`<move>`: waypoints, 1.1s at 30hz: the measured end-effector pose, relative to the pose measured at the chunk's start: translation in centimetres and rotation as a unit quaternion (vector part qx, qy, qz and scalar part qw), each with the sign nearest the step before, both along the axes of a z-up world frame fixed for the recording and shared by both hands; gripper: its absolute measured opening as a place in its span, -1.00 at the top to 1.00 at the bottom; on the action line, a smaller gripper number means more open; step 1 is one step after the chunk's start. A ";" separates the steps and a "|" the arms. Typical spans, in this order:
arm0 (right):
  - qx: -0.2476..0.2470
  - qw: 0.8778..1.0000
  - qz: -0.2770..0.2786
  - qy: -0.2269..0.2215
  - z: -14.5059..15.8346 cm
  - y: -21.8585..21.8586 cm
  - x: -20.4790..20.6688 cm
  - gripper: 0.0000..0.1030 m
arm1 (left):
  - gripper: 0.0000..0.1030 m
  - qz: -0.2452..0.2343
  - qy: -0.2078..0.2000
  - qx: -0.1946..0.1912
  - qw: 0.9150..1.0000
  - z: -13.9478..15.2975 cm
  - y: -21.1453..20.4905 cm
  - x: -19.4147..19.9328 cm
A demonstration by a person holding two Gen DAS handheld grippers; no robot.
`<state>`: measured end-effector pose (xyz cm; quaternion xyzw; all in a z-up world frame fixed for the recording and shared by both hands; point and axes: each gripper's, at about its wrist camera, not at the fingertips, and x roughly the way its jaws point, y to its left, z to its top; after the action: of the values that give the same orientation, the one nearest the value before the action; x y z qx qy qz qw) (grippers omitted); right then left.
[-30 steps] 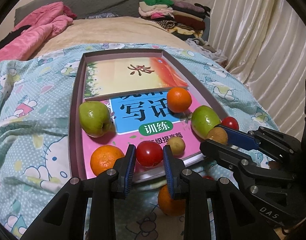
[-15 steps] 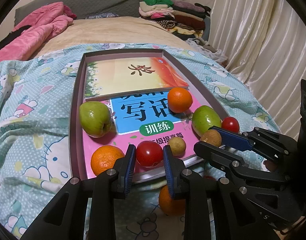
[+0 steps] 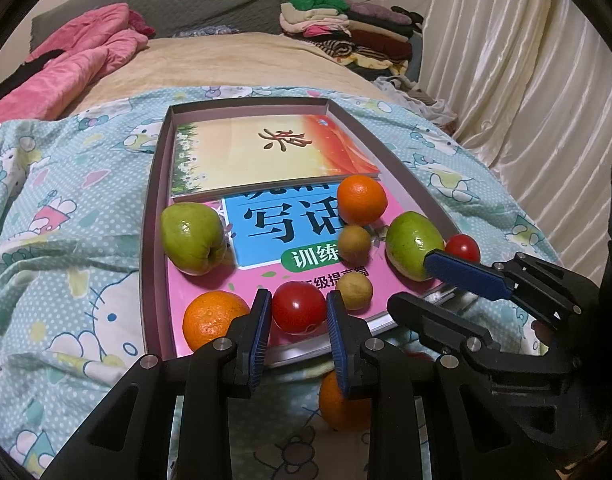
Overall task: Organize fruits
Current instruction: 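Lower the brown fruit into the tray and open the right gripper while the left holds the tomato, then open the left gripper to release the tomato into the tray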
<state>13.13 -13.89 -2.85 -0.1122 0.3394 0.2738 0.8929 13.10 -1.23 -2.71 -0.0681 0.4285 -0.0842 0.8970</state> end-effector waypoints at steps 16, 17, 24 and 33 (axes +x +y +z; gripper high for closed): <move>0.004 1.000 -0.021 -0.022 0.8 -0.8 -0.4 -0.03 | 0.25 0.003 0.000 -0.005 1.000 0.0 0.1 0.0; 0.004 1.000 -0.021 -0.022 0.8 -0.8 -0.5 -0.03 | 0.24 0.003 -0.001 -0.004 1.000 0.0 0.1 0.0; 0.003 0.999 -0.023 -0.022 0.8 -0.9 -0.4 -0.05 | 0.19 0.005 -0.001 -0.006 1.000 0.1 0.3 0.0; 0.007 0.999 -0.027 -0.025 1.1 -1.1 -0.5 -0.09 | 0.09 0.010 -0.003 -0.018 1.000 0.5 0.5 -0.1</move>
<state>12.62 -14.96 -1.75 -0.1036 0.3182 0.2492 0.9088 13.00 -0.69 -2.25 -0.0883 0.4231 -0.0829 0.8979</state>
